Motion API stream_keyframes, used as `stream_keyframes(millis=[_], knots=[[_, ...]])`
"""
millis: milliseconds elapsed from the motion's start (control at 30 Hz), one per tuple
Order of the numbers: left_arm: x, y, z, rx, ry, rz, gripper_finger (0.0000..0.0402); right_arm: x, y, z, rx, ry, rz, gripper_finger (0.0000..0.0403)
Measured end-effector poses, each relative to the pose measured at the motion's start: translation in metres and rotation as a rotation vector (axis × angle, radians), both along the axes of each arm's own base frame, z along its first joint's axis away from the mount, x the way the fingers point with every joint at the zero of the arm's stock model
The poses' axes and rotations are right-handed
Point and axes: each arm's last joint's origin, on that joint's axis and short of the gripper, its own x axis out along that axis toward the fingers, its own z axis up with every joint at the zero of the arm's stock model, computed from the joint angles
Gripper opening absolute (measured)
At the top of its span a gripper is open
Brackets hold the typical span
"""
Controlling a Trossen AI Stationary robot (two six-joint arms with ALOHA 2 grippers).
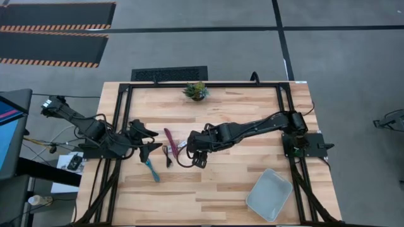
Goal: Pick and place USB-C Cables
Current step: Put the black charger cable into the white bin
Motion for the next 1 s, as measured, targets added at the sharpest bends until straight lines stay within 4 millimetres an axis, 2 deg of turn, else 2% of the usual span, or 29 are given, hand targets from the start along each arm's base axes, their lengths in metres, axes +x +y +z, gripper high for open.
stream_keyframes(millis=[167,267,433,533,733,900,1000], knots=[[0.0,0.0,0.0,0.007,0.001,0.009,0.0257,0.015,0.007,-0.022,-0.074,-0.045,0.005,0.0279],[0.0,0.001,0.0,0.007,-0.001,0.017,0.0257,0.032,0.009,-0.039,-0.103,-0.106,0.018,0.0279],[-0.001,0.001,0.0,0.008,-0.002,0.02,0.0257,0.058,0.009,-0.081,-0.189,-0.135,0.108,0.0279],[-0.001,0.001,-0.001,0.012,0.009,0.018,0.0257,0.067,0.008,-0.098,-0.231,-0.142,0.173,0.0279],[-0.002,0.002,-0.002,0.011,0.017,0.023,0.0257,0.078,0.003,-0.109,-0.15,-0.227,0.079,0.0279],[-0.002,0.002,-0.002,0.021,0.011,0.037,0.0257,0.079,0.0,-0.119,-0.234,-0.228,-0.033,0.0279],[-0.002,0.003,-0.002,0.025,0.009,0.047,0.0257,0.082,-0.007,-0.114,-0.227,-0.266,-0.068,0.0279]])
